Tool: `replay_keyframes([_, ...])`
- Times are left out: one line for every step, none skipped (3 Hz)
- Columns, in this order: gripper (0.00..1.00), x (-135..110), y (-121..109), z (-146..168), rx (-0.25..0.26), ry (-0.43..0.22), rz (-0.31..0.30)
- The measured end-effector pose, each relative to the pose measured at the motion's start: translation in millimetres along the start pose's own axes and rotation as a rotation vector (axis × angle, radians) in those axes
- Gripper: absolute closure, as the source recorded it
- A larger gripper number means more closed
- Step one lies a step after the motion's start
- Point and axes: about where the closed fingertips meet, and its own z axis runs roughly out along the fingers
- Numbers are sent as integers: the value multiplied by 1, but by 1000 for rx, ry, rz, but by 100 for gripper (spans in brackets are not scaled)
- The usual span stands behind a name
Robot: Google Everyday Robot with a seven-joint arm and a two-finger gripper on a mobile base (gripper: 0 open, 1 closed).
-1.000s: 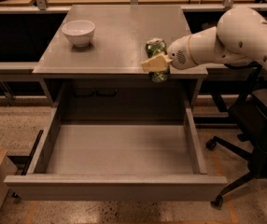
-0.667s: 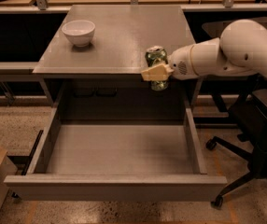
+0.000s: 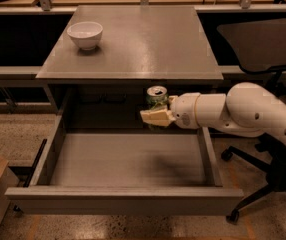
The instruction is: Place green can into top drawer
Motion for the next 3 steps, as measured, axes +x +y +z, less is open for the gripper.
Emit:
replay_keyframes([100,1,7,5,-14,-3,-17])
replay_keyframes([100,5,10,9,-32,29,-62])
replay_keyframes([100,26,20,17,-64,11,-82])
